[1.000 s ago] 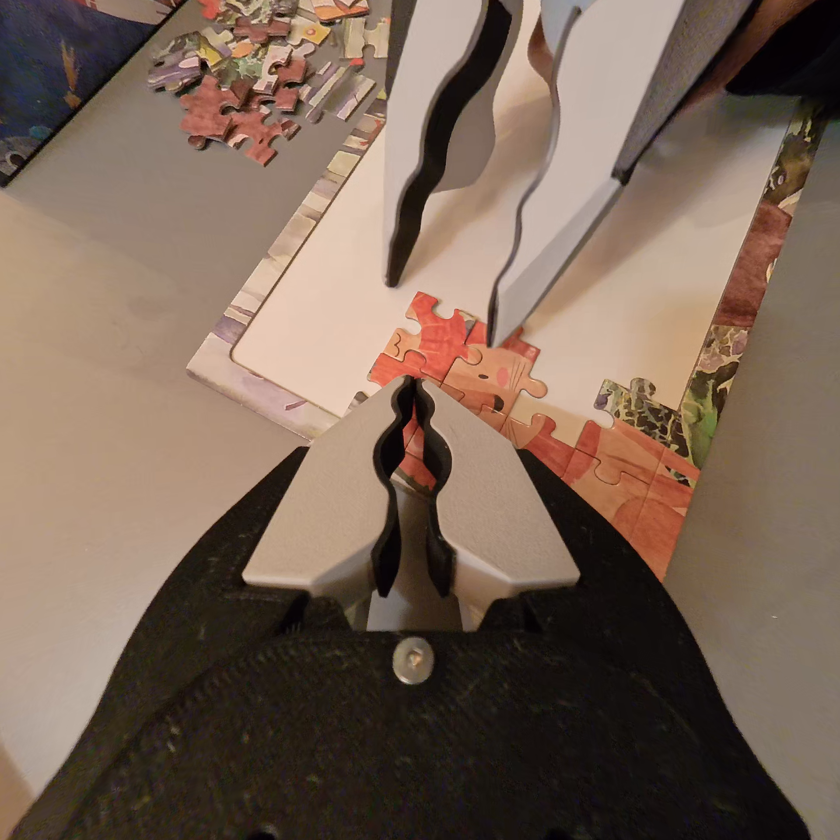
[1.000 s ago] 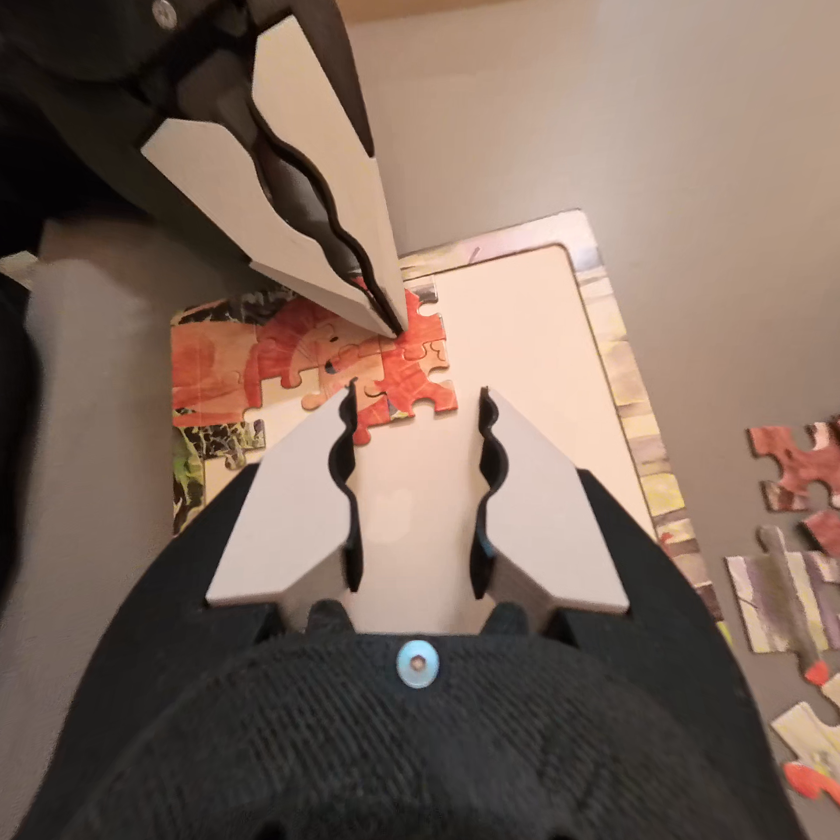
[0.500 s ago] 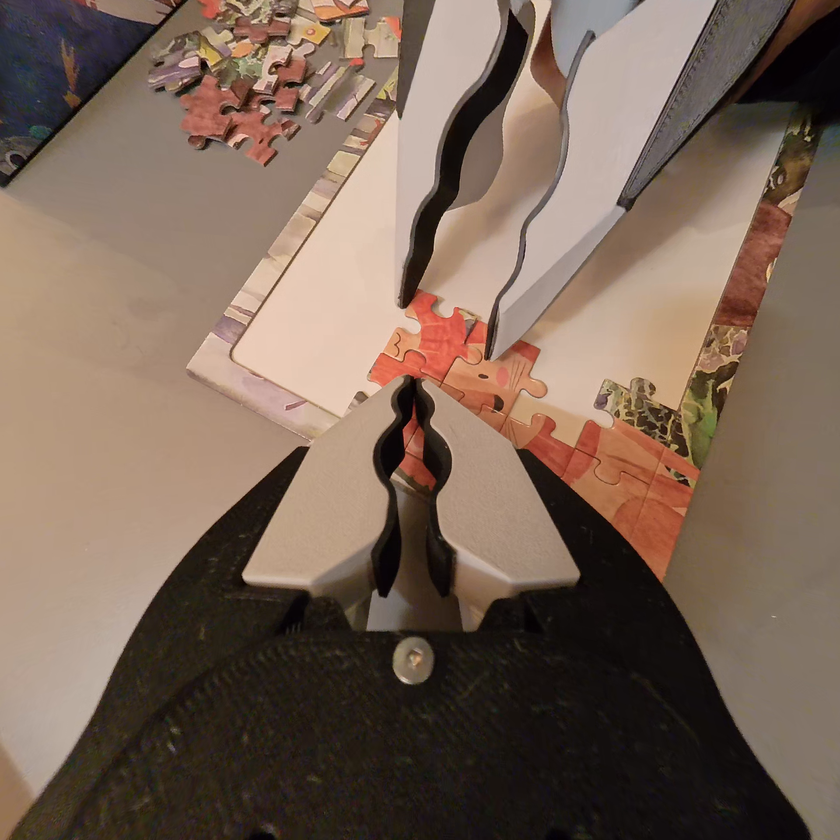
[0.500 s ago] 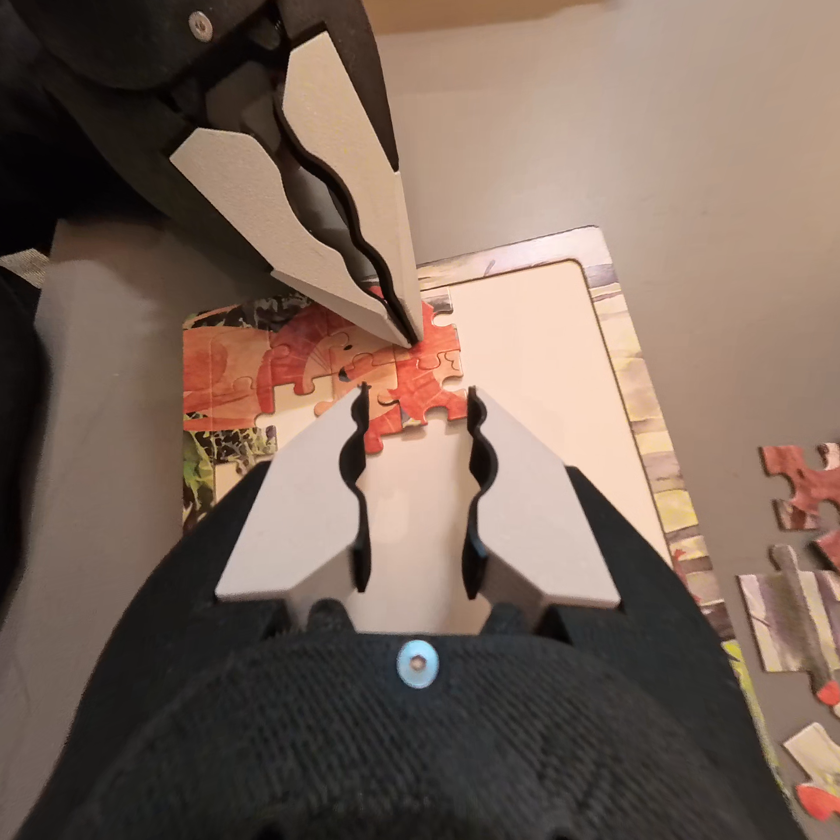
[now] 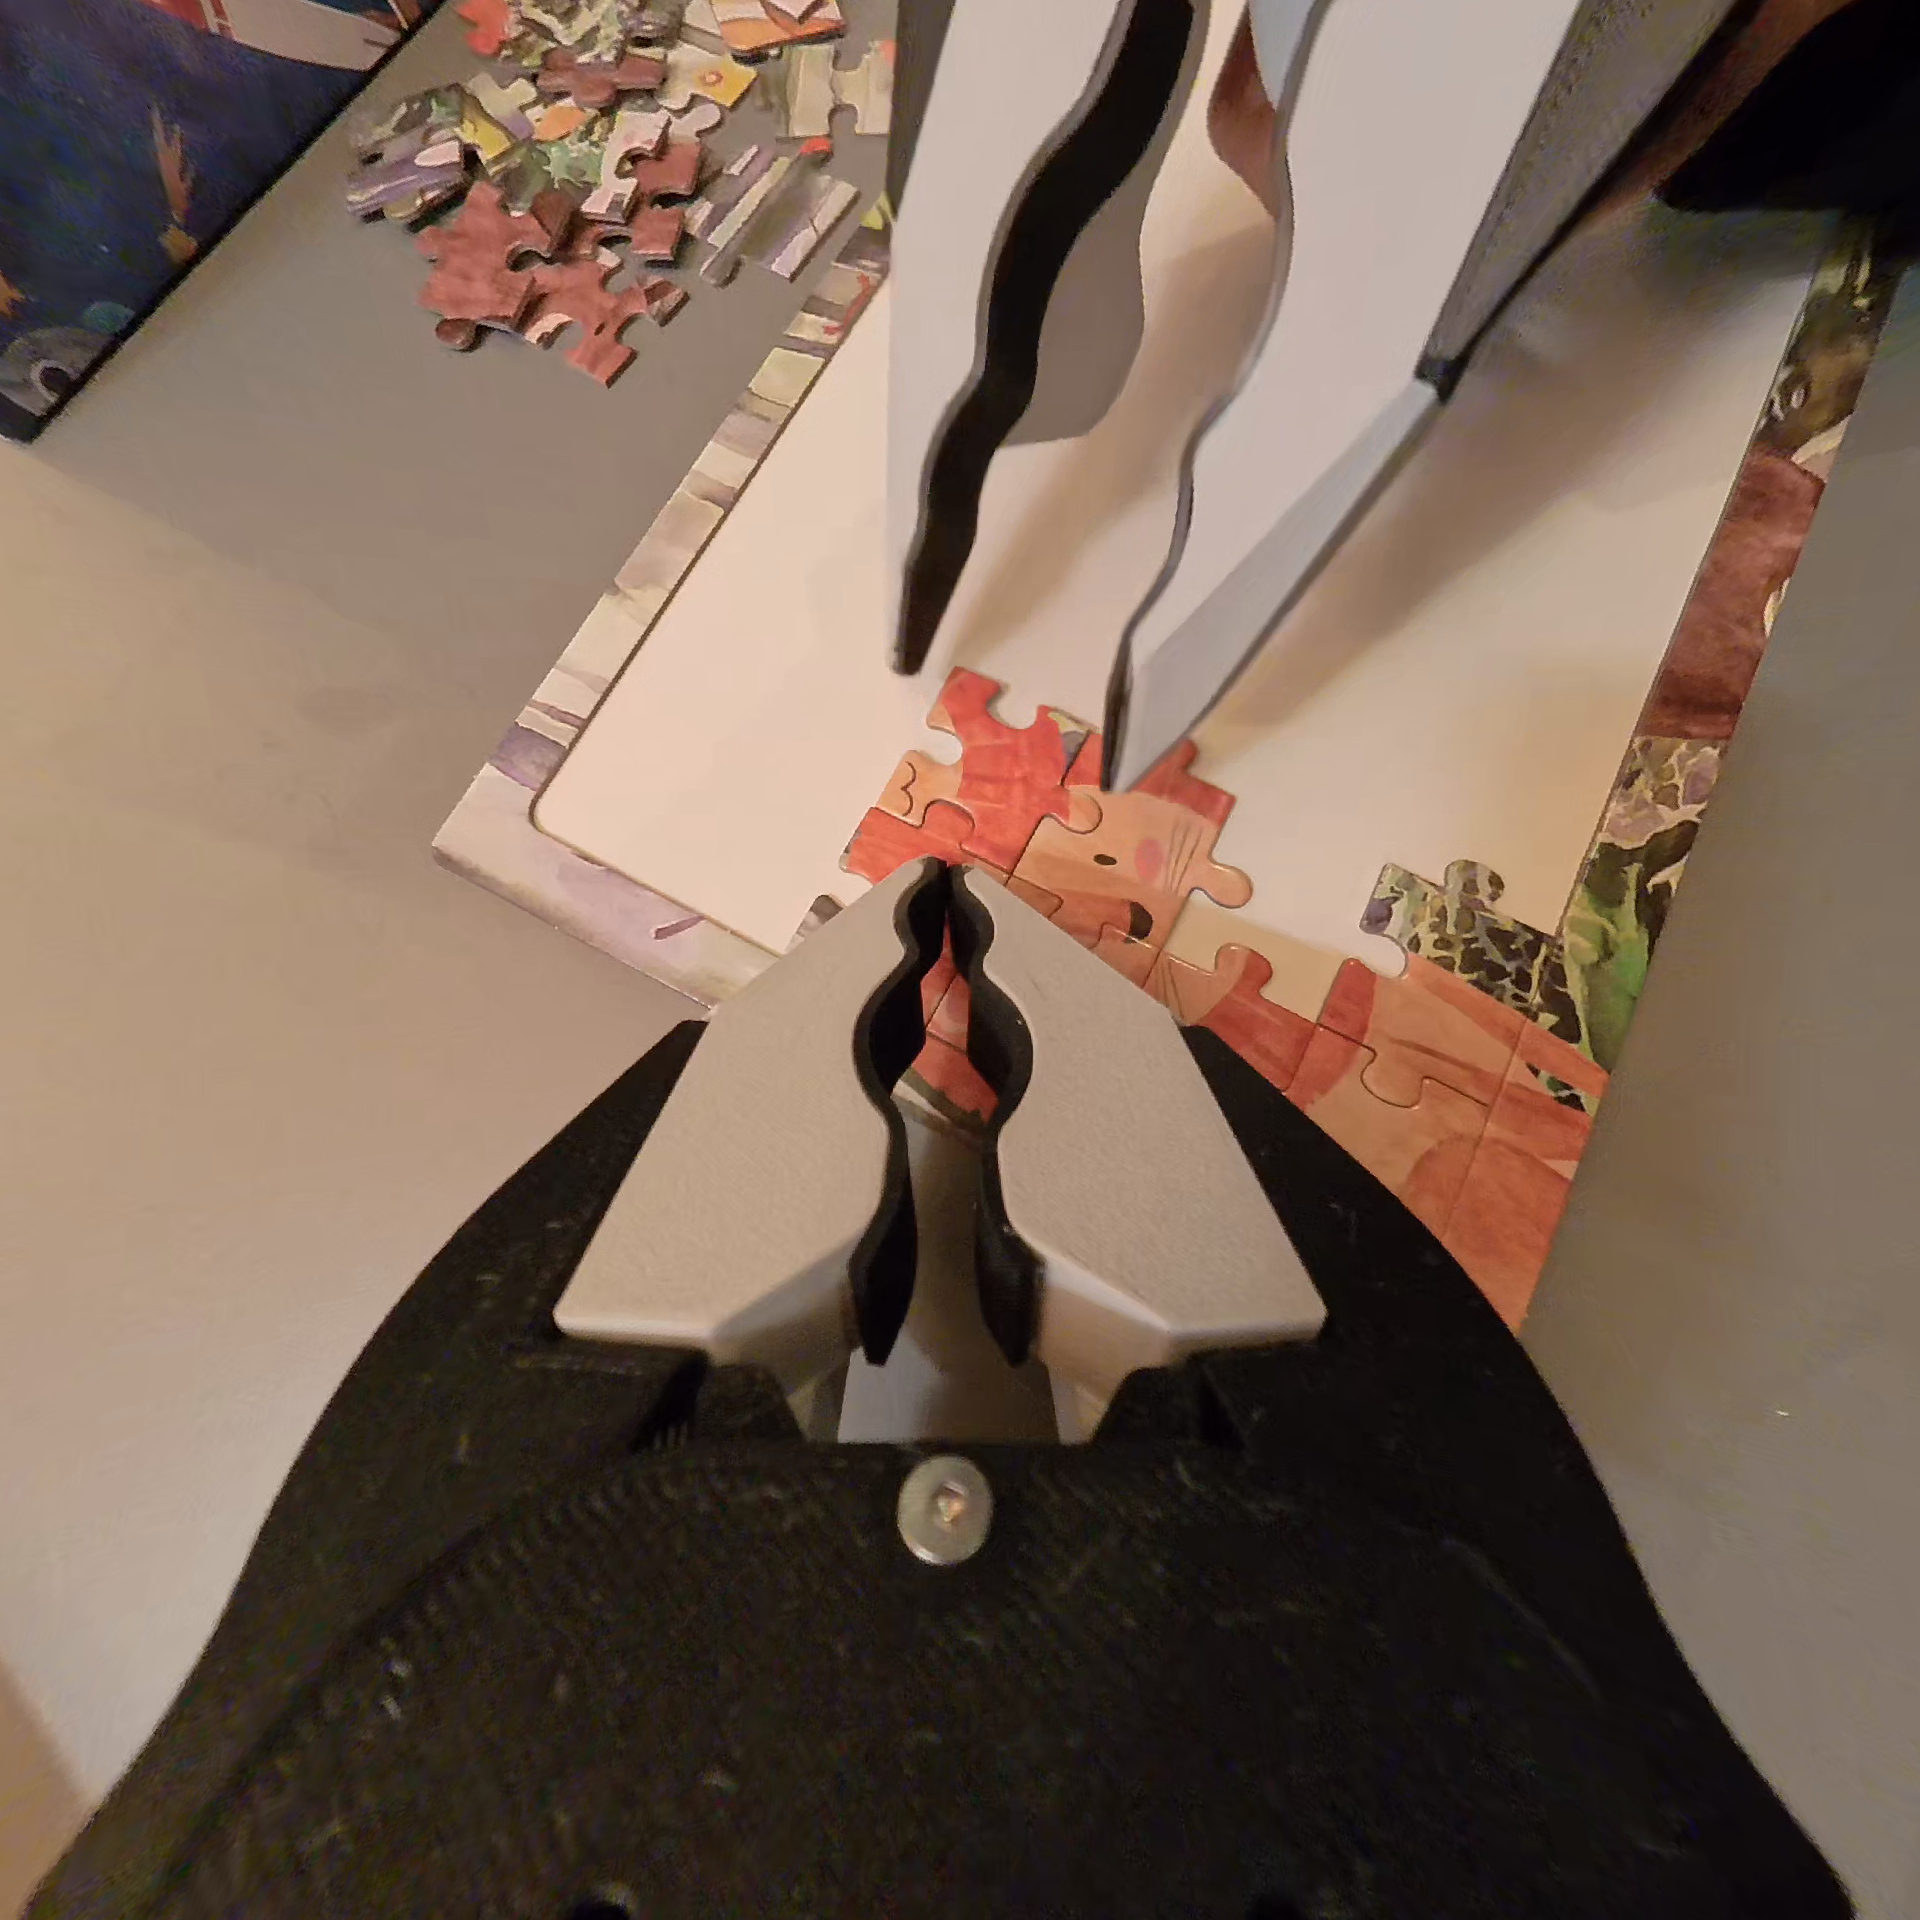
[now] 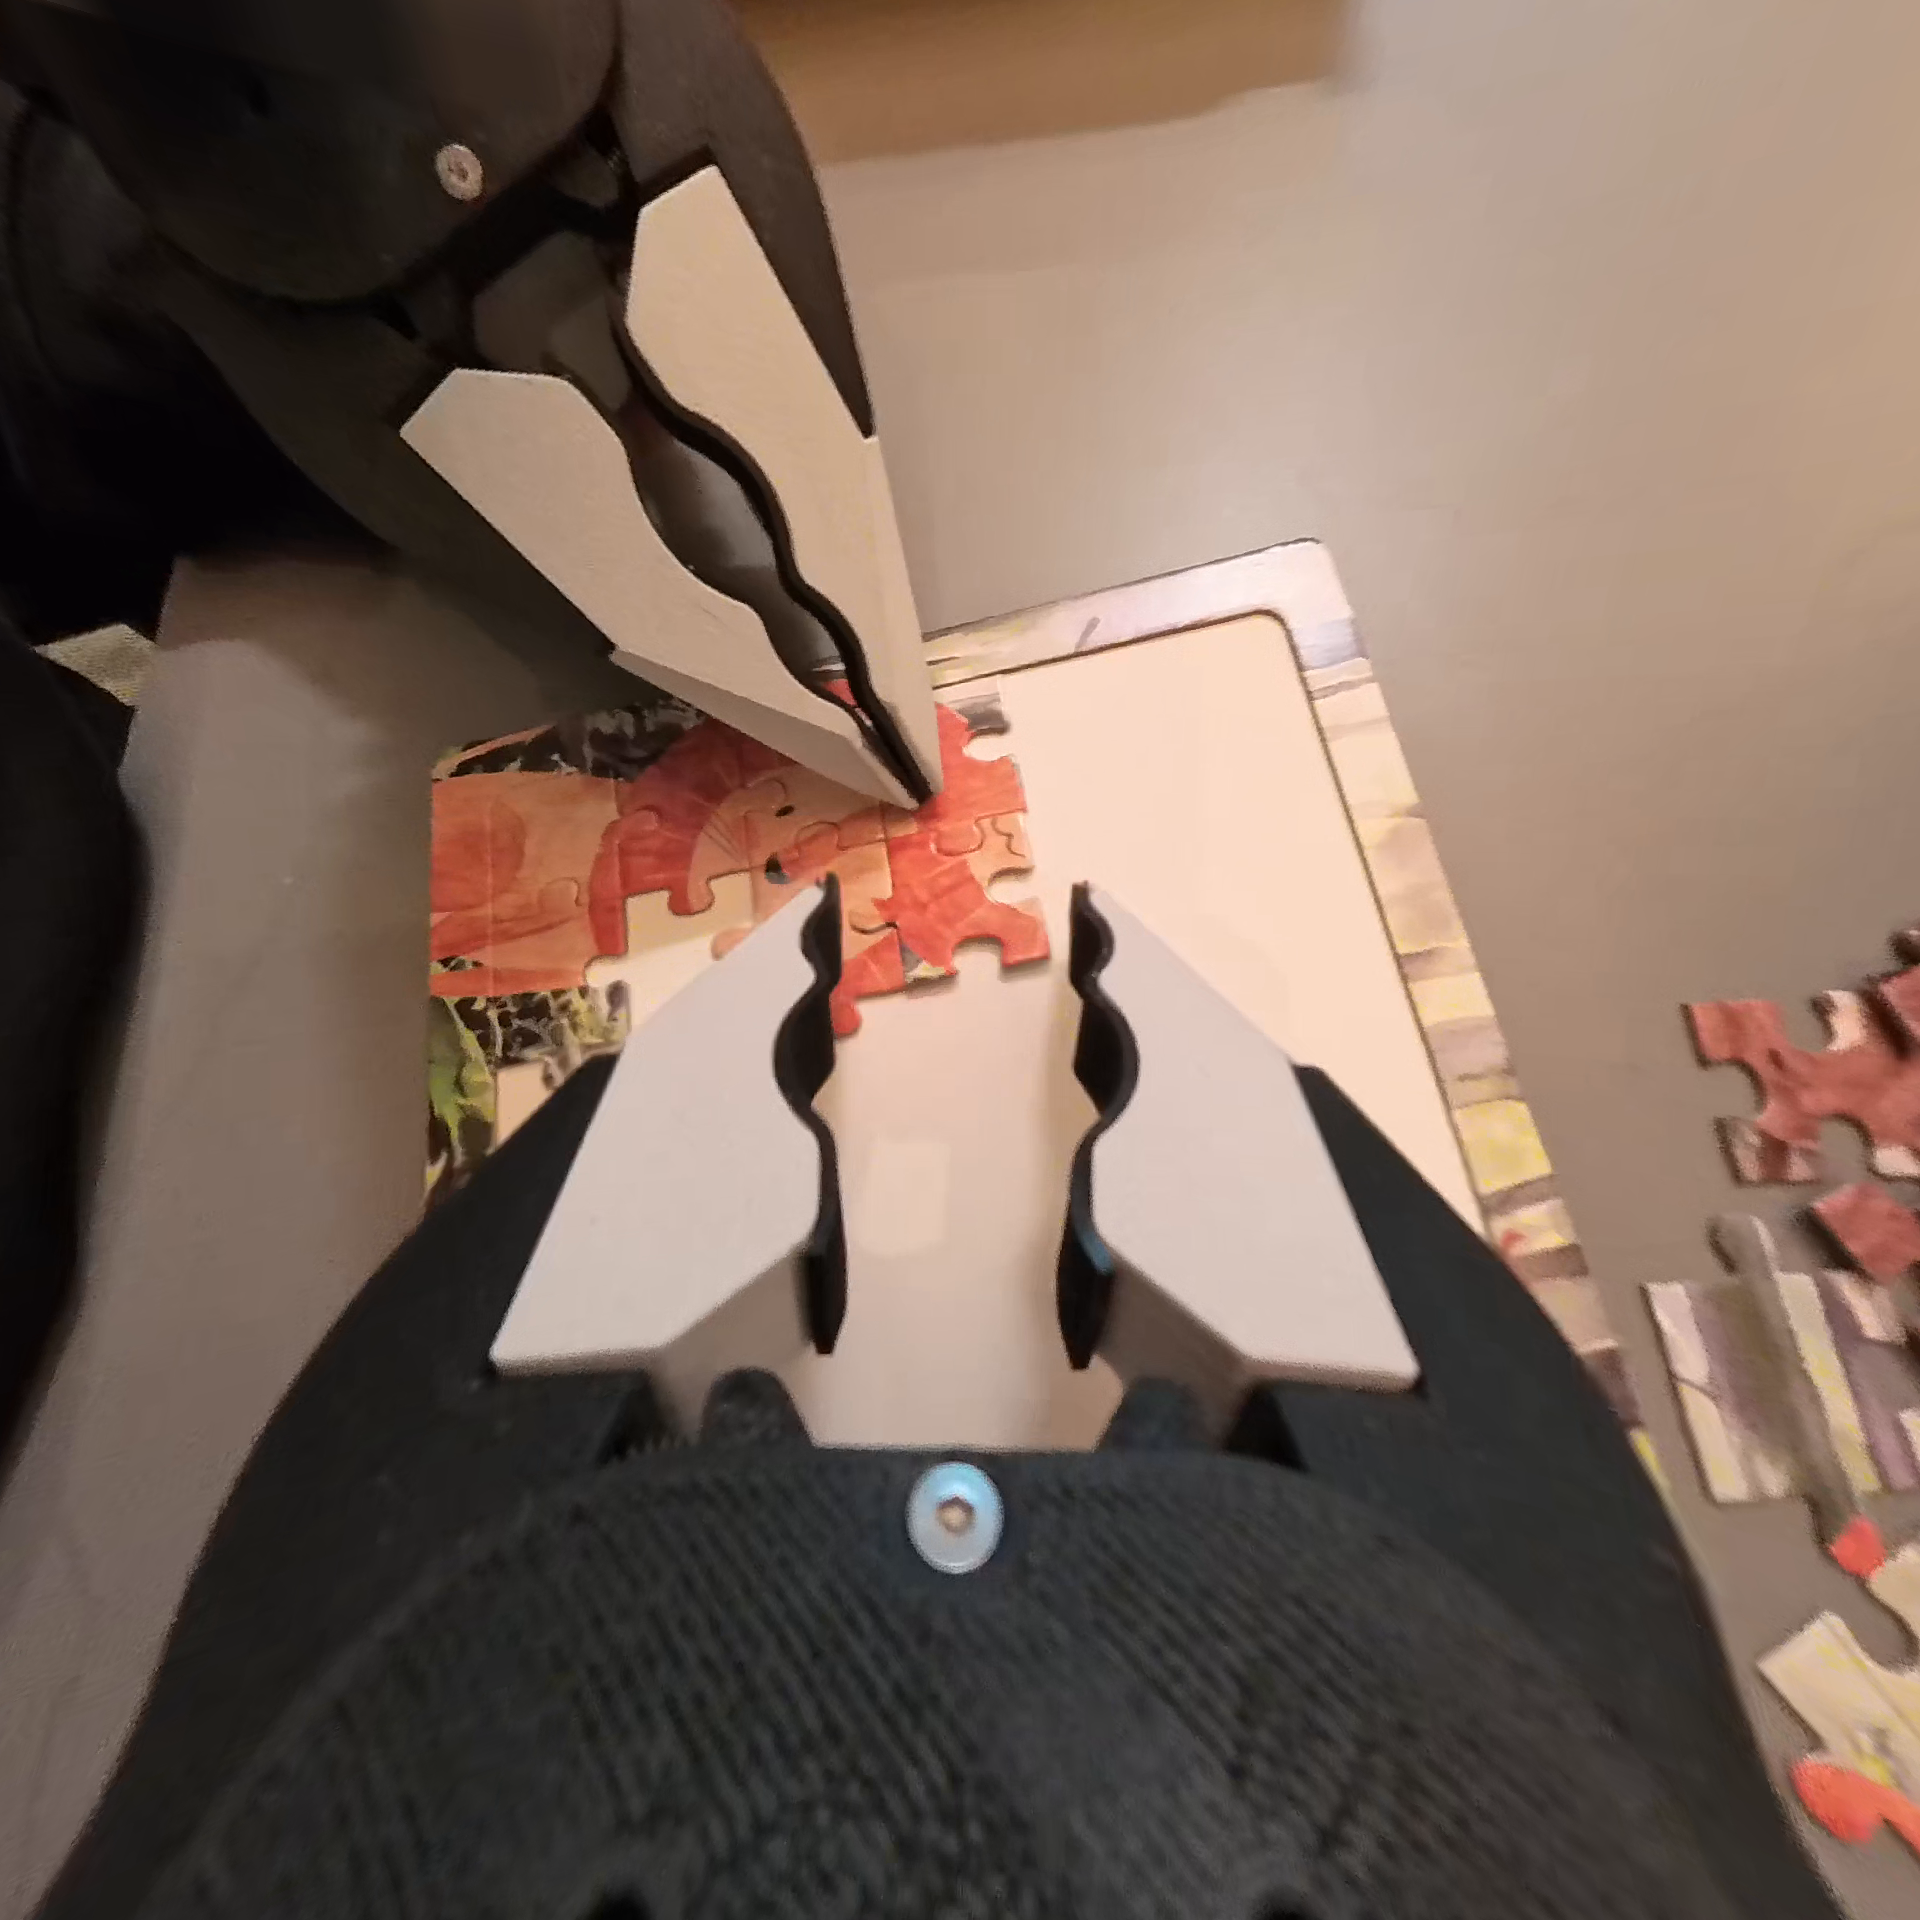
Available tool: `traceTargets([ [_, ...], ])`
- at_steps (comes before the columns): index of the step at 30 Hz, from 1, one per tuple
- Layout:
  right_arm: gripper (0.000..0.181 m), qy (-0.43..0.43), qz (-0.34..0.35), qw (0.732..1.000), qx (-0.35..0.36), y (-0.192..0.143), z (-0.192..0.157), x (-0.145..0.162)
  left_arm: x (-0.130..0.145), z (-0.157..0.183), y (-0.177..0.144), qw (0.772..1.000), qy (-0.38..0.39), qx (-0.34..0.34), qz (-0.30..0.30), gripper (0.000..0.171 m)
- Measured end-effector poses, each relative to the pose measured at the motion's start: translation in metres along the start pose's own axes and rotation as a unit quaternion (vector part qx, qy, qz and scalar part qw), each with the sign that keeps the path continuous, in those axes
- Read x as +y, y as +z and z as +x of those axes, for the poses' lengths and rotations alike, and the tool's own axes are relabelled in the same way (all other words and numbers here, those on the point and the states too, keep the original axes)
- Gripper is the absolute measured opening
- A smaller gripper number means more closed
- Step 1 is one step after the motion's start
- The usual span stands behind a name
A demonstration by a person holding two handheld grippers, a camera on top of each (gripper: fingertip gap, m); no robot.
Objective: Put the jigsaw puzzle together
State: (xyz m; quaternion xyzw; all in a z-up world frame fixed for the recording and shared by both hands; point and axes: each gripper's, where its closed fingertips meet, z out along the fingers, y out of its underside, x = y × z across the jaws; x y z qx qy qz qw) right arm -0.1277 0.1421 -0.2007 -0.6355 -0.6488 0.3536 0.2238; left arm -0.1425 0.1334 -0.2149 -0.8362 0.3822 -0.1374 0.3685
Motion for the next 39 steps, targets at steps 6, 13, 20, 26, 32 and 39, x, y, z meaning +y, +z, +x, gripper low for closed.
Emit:
traceTargets([
  [6,0.043,-0.014,-0.022,1.000,0.017,0.003,0.007,0.010,-0.007,0.002,-0.005,1.000,0.014,0.002,0.023,0.000],
  [13,0.045,-0.018,-0.021,1.000,0.010,0.005,0.002,0.009,-0.002,0.026,0.000,0.997,0.067,0.044,0.004,0.000],
  [20,0.046,-0.024,-0.030,0.999,0.001,0.007,-0.005,0.010,-0.003,0.026,0.001,0.997,0.074,0.037,0.006,0.000],
  [26,0.048,0.007,-0.020,1.000,-0.017,0.006,-0.007,0.007,-0.002,0.026,0.000,0.997,0.063,0.037,0.002,0.000],
  [32,0.049,0.029,-0.007,0.999,-0.032,0.003,-0.007,0.003,-0.002,0.026,0.000,0.997,0.061,0.039,0.003,0.000],
  [39,0.049,0.028,-0.015,0.999,-0.009,-0.003,0.002,0.007,-0.003,0.026,0.000,0.997,0.063,0.038,0.003,0.000],
])
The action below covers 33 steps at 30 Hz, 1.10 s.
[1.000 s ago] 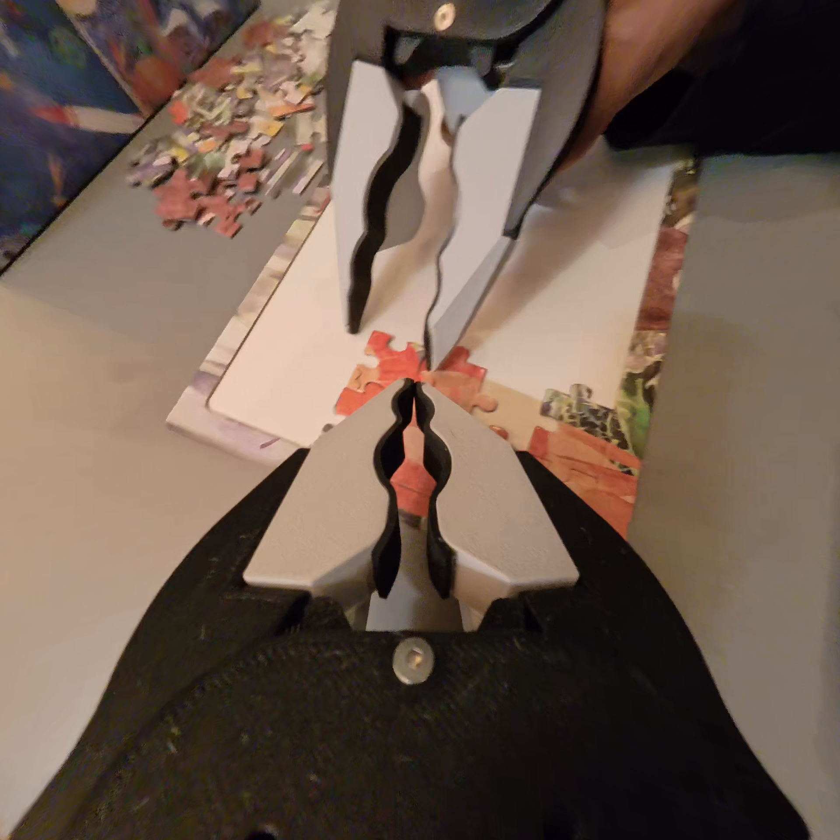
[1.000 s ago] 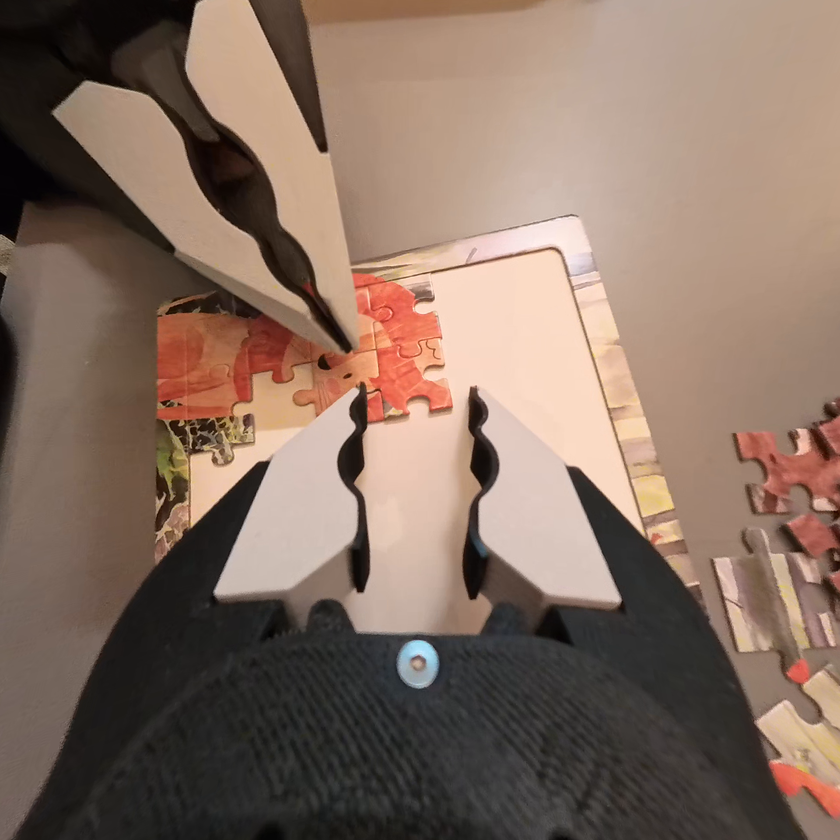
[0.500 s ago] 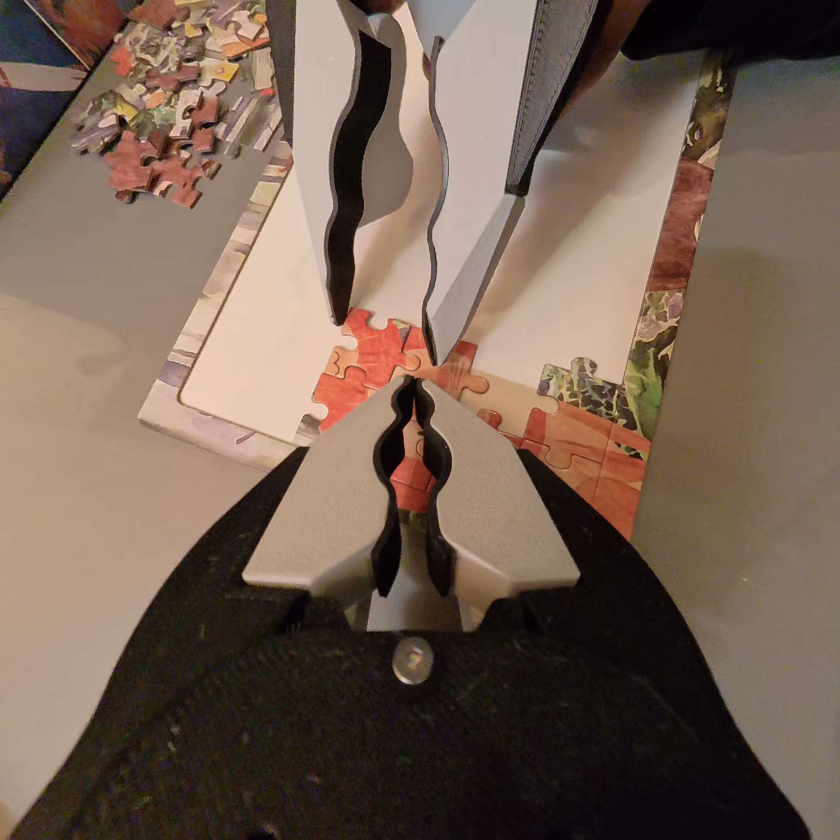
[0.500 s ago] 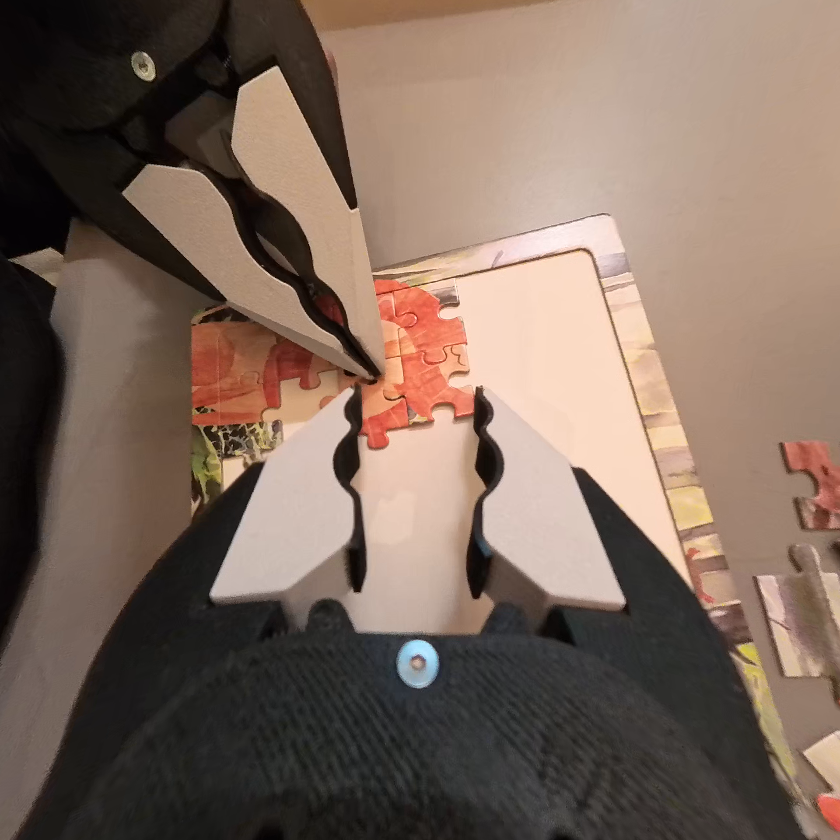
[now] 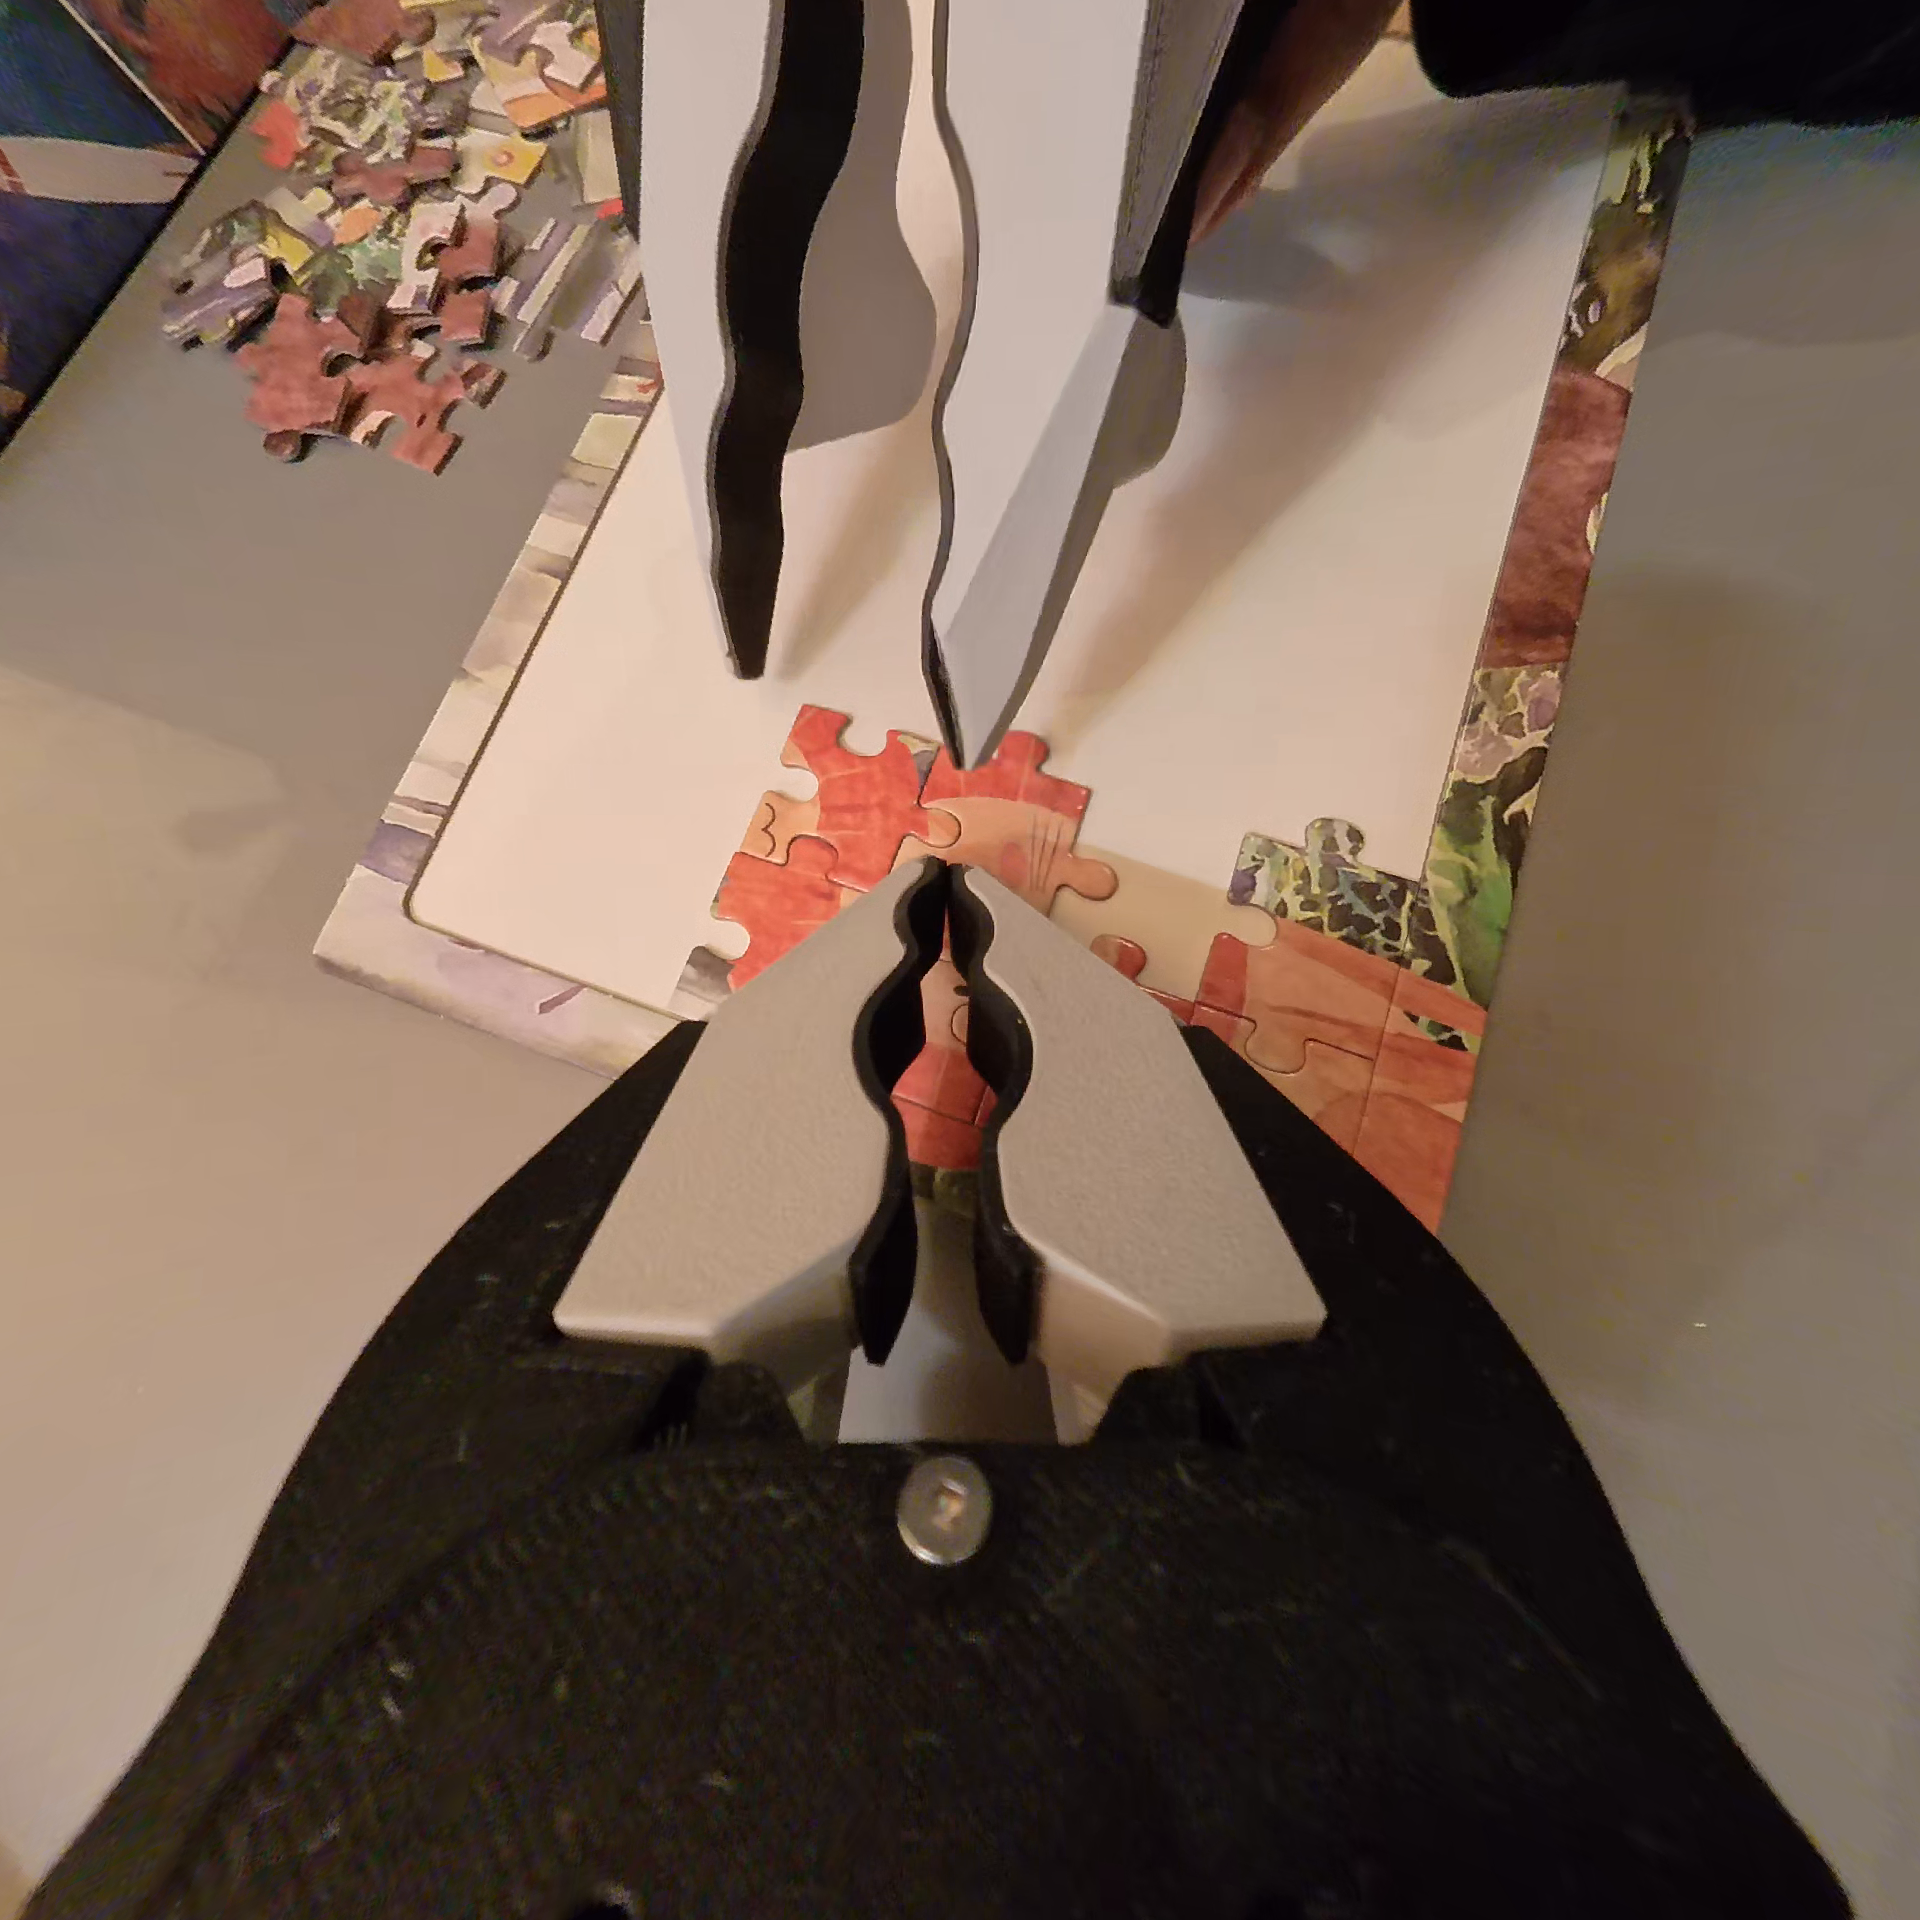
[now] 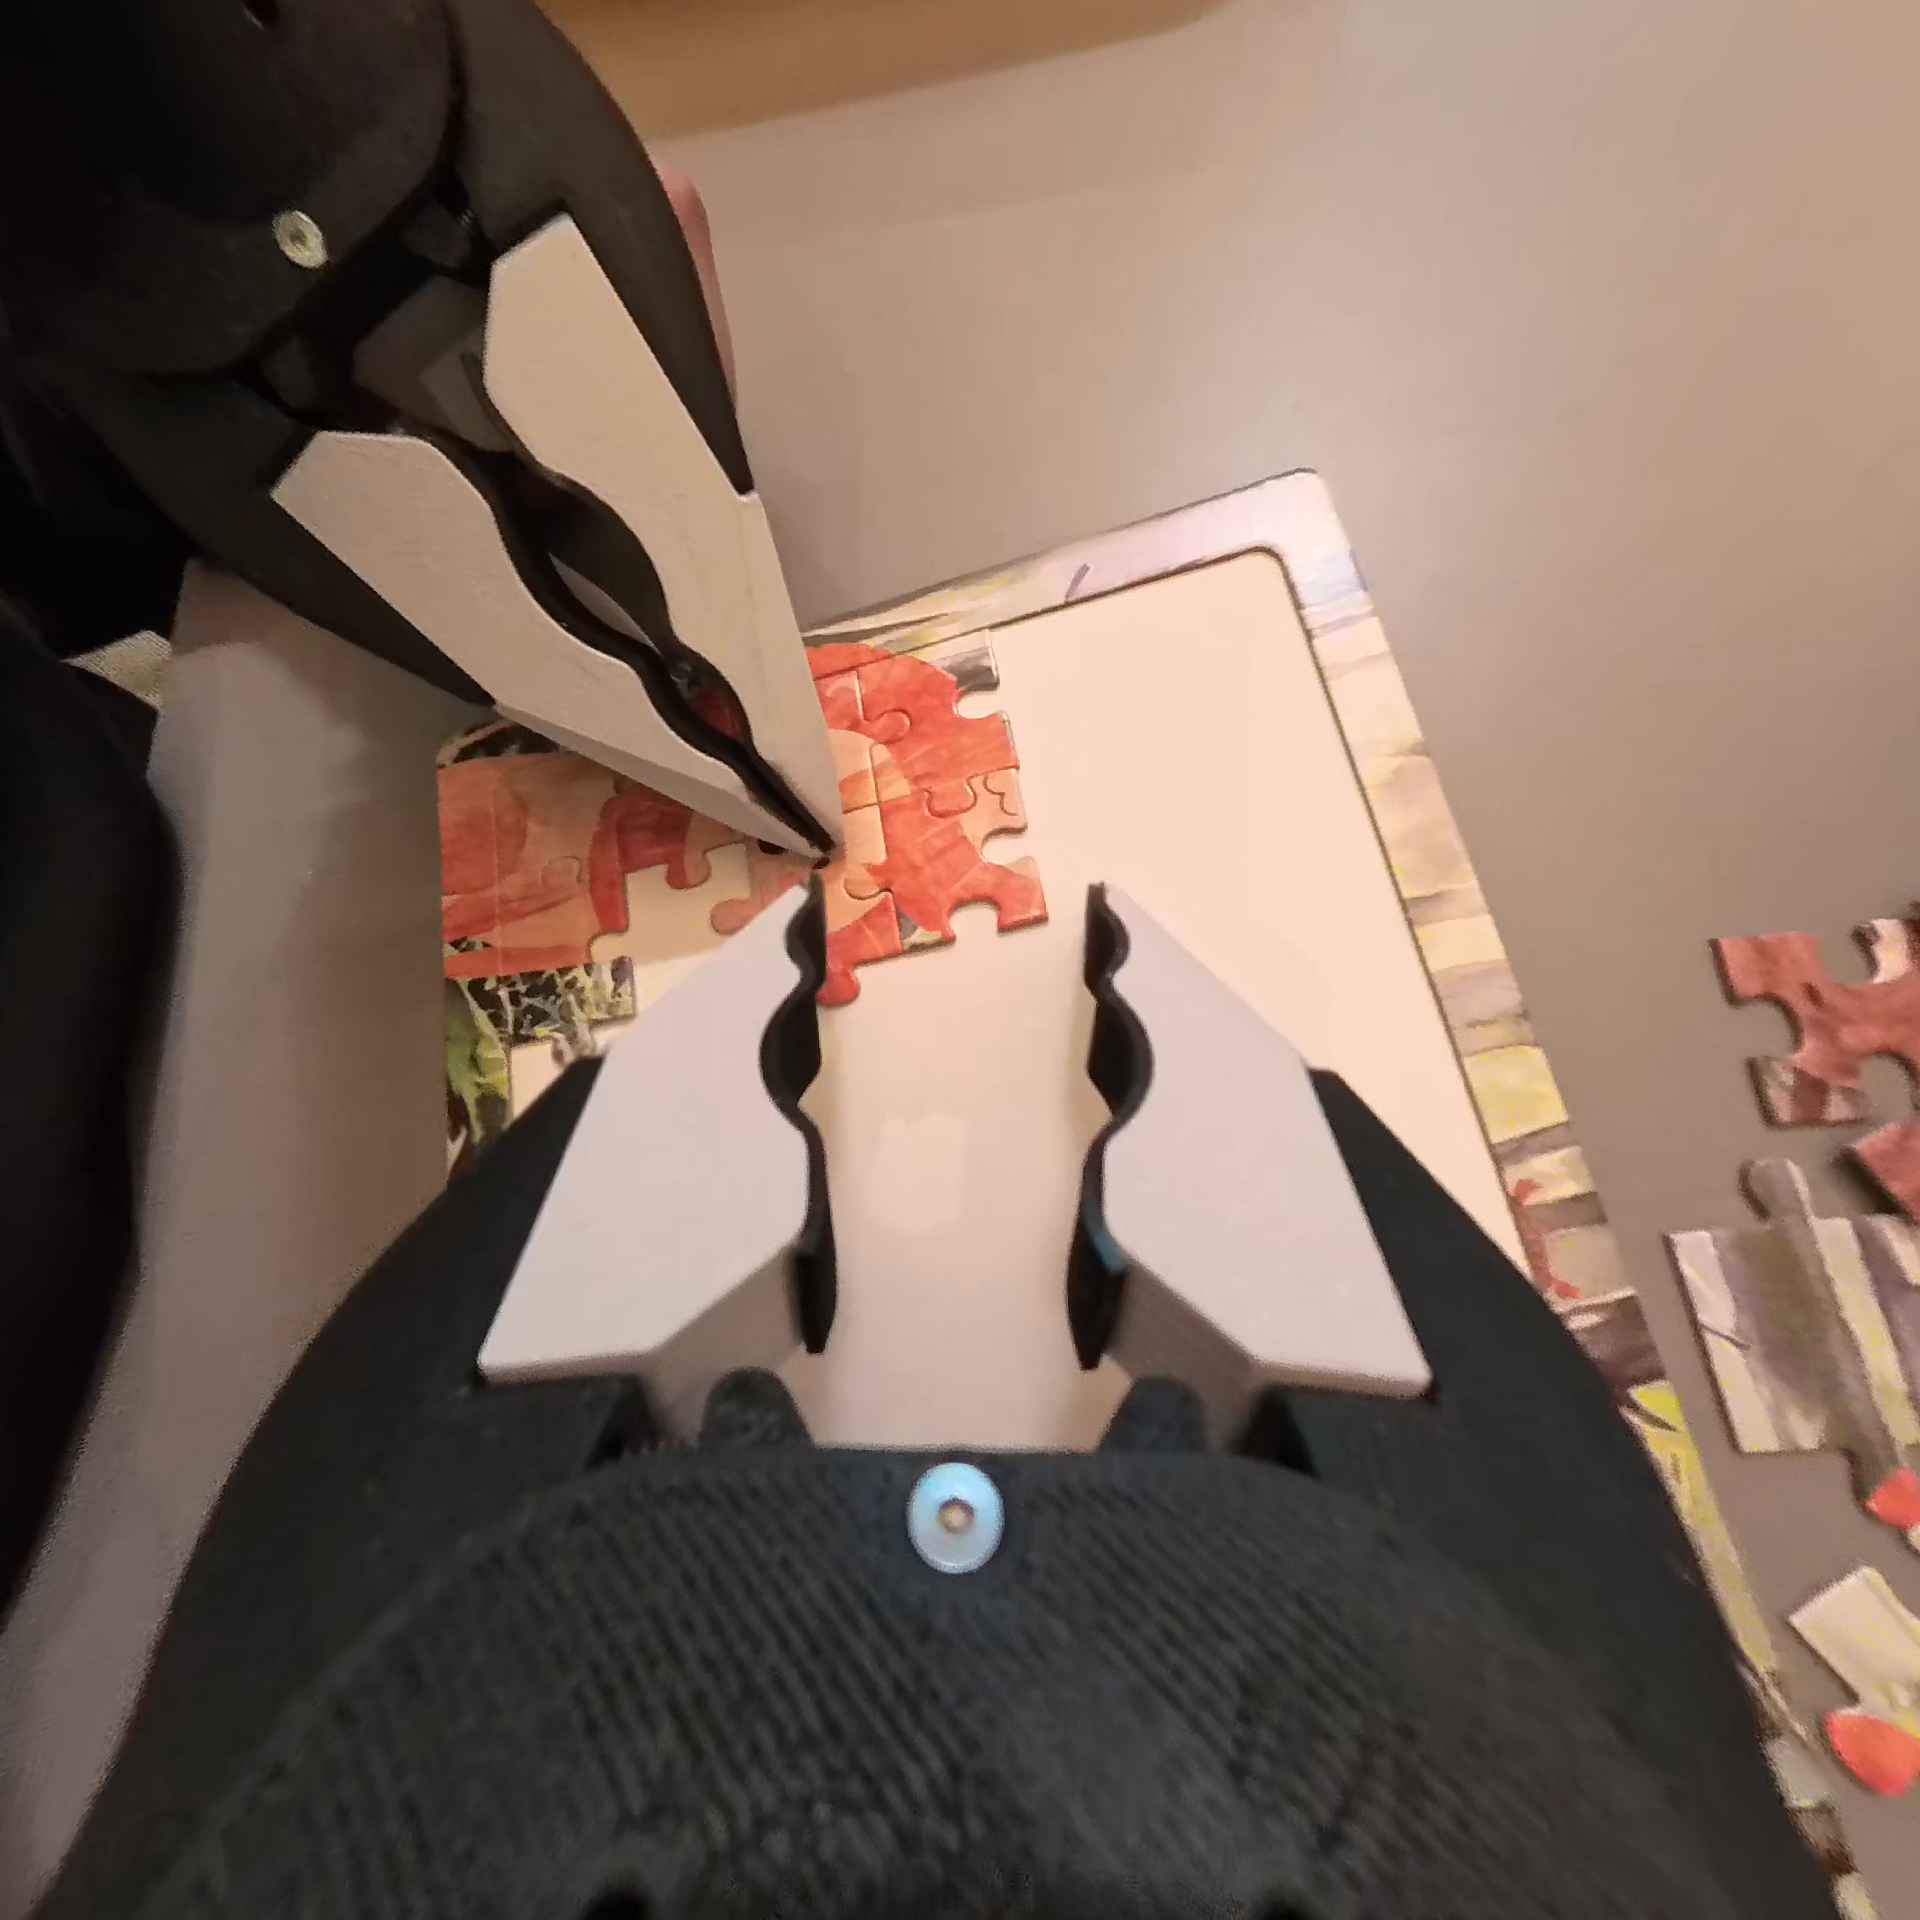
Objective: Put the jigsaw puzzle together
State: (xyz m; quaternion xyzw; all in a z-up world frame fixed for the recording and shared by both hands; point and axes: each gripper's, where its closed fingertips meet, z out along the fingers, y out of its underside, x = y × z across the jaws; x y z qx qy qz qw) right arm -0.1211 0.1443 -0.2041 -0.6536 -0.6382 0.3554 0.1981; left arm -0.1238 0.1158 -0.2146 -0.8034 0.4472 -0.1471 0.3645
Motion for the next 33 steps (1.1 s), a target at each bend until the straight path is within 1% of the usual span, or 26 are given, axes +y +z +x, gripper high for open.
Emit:
traceTargets([
  [5,0.049,-0.018,-0.023,1.000,0.008,0.004,-0.002,0.006,0.000,0.000,0.000,1.000,0.002,-0.001,0.000,0.000],
  [12,0.052,-0.025,-0.028,0.999,0.000,0.007,-0.010,0.005,0.000,0.000,0.000,1.000,0.001,0.000,0.000,0.000],
  [14,0.052,-0.016,-0.020,1.000,-0.009,0.006,-0.011,0.003,0.000,0.000,0.000,1.000,0.001,-0.001,0.000,0.000],
  [16,0.041,-0.007,-0.005,0.999,-0.039,0.005,-0.018,-0.001,0.000,0.000,0.000,1.000,0.001,-0.001,0.000,0.000],
  [17,0.043,0.001,0.007,0.999,-0.054,0.004,-0.022,-0.005,0.000,0.000,0.000,1.000,0.001,-0.001,0.000,0.000],
  [19,0.051,0.006,0.007,0.999,-0.040,0.003,-0.017,-0.006,0.000,0.000,0.000,1.000,0.001,0.000,0.000,0.000],
  [21,0.051,-0.006,-0.006,1.000,-0.019,0.002,-0.011,-0.002,0.000,0.000,0.000,1.000,0.001,0.000,0.000,0.000],
  [25,0.050,-0.009,-0.006,1.000,-0.004,-0.002,-0.005,-0.001,0.000,0.000,-0.001,1.000,-0.009,0.008,0.003,0.000],
  [28,0.049,-0.018,-0.010,1.000,0.023,-0.006,0.000,0.000,-0.004,-0.006,-0.003,0.999,-0.026,0.002,0.019,0.000],
  [33,0.047,-0.009,0.006,0.999,0.042,-0.012,0.002,0.003,-0.010,-0.017,-0.005,0.997,-0.059,0.003,0.040,0.021],
])
